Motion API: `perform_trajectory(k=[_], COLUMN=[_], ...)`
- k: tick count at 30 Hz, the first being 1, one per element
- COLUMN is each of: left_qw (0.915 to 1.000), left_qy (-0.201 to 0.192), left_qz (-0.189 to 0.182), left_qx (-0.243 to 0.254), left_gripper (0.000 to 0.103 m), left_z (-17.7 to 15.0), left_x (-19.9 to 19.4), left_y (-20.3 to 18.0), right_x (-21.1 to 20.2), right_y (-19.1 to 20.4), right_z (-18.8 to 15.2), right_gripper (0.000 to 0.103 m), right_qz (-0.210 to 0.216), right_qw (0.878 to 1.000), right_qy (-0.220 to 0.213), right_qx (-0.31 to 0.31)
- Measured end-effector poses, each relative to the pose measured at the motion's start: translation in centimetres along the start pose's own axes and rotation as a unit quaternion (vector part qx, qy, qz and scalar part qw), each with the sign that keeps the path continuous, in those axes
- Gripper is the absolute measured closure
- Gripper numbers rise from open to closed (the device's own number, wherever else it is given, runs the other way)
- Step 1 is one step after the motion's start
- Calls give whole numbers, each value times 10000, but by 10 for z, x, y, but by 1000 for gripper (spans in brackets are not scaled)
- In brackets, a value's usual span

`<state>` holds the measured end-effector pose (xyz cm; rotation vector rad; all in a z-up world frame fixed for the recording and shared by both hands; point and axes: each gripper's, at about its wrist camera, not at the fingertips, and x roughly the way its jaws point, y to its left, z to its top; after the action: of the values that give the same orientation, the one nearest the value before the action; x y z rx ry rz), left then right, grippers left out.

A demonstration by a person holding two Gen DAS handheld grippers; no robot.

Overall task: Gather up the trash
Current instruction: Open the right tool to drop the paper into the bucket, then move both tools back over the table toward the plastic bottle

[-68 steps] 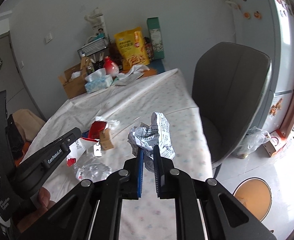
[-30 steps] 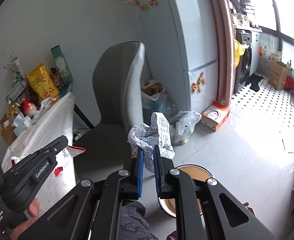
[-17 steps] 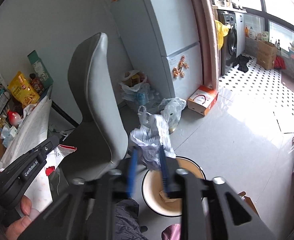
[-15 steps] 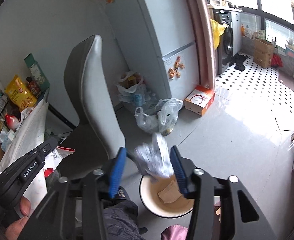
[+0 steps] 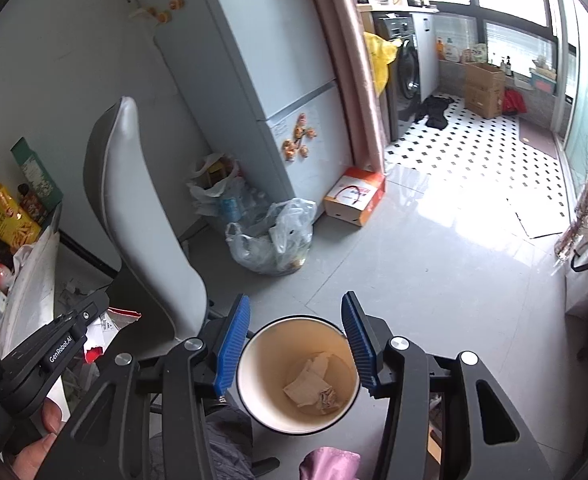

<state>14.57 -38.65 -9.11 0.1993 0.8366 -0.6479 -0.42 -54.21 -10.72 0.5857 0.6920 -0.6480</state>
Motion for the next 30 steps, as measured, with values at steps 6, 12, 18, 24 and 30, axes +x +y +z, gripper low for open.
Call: perform_trajectory(k=[6, 12, 18, 24, 30], left_qw=[9982, 9981, 9990, 9985, 9954], left_qy=[266, -67, -153, -394, -680], left_qz=[-536, -618, -375, -28, 315], left_qx=[76, -9, -199, -368, -592], left_gripper=[72, 18, 9, 6, 6], left_z=[-3, 0, 0, 4, 1], left_x=[9, -6, -16, -44, -80], left_y=[-26, -21, 2, 38, 78], right_x=[-10, -11, -13, -22, -34], right_y=[-18, -19, -5, 24, 67], right_z=[0, -2, -5, -7, -16], right_gripper=[55, 55, 38, 18, 10], right_qz=[-180, -142, -18, 199, 512], right_qw=[9997, 9997, 9999, 9995, 9977], right_qy=[-91, -103, -121, -242, -347], right_qx=[154, 180, 94, -41, -266])
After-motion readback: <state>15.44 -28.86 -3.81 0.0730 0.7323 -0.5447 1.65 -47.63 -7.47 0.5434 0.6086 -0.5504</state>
